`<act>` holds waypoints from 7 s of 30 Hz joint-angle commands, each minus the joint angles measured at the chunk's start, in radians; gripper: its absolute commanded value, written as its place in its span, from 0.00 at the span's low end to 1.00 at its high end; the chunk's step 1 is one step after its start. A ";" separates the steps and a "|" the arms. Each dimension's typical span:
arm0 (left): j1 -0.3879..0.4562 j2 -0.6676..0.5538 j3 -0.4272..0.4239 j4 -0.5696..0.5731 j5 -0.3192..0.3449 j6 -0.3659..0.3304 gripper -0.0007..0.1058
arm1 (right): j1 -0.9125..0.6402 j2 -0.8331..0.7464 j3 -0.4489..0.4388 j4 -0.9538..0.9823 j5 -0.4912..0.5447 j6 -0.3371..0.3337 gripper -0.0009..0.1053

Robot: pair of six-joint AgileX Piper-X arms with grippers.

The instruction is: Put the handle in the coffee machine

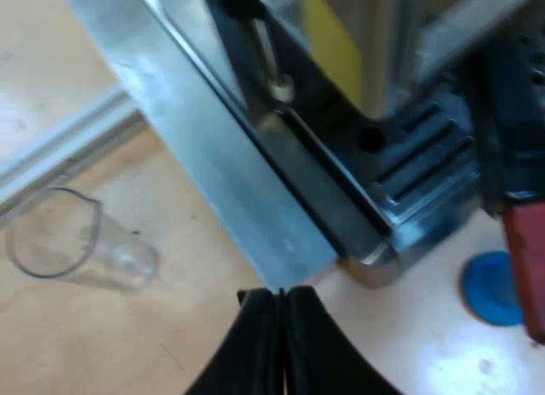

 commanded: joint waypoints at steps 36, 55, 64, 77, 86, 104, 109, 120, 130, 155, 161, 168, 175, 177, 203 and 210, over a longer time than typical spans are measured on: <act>-0.279 0.190 0.095 -0.056 -0.064 -0.098 0.01 | 0.002 -0.005 -0.004 0.024 0.015 -0.018 0.63; -0.542 0.190 0.095 -0.007 -0.059 -0.148 0.01 | 0.002 -0.102 -0.004 0.261 -0.009 0.058 0.60; -0.649 0.190 0.095 -0.017 -0.059 -0.148 0.01 | 0.002 -0.122 -0.004 0.285 -0.009 0.058 0.61; -0.690 0.190 0.070 -0.118 0.055 -0.148 0.01 | 0.002 -0.122 -0.004 0.285 -0.005 0.058 0.60; -0.690 0.190 0.054 -0.236 0.198 -0.148 0.01 | 0.002 -0.132 -0.004 0.287 -0.005 0.058 0.60; -0.643 0.181 0.054 -0.160 0.174 -0.085 0.01 | 0.002 -0.148 -0.004 0.314 0.003 0.060 0.60; -0.549 0.153 0.054 -0.090 0.165 -0.063 0.01 | 0.002 -0.148 -0.004 0.314 0.003 0.100 0.60; -0.295 0.109 0.054 0.007 0.165 -0.041 0.01 | 0.002 -0.148 -0.004 0.314 0.001 0.100 0.60; -0.172 -0.035 0.054 0.056 0.165 -0.045 0.34 | 0.002 -0.148 -0.004 0.314 0.001 0.112 0.60; -0.077 -0.303 0.046 -0.025 0.165 -0.222 0.70 | -0.417 -0.148 -0.159 0.526 -0.175 0.174 0.60; -0.034 -0.300 0.005 -0.043 0.165 -0.222 0.70 | -0.605 -0.157 -0.194 0.563 -0.269 0.137 0.60; 0.013 -0.299 -0.052 -0.050 0.165 -0.225 0.70 | -0.837 -0.205 -0.193 0.621 -0.327 0.100 0.60; 0.017 -0.299 -0.059 -0.042 0.165 -0.248 0.70 | -1.011 -0.281 -0.193 0.668 -0.363 0.014 0.60; 0.017 -0.299 -0.059 -0.032 0.165 -0.248 0.70 | -1.107 -0.325 -0.193 0.709 -0.375 -0.037 0.60; 0.017 -0.710 0.025 0.017 0.159 -0.252 0.70 | -1.247 -0.772 -0.193 0.865 -0.389 -0.109 0.60; 0.017 -0.821 0.090 0.092 0.159 -0.347 0.70 | -1.247 -0.895 -0.166 0.897 -0.389 -0.109 0.60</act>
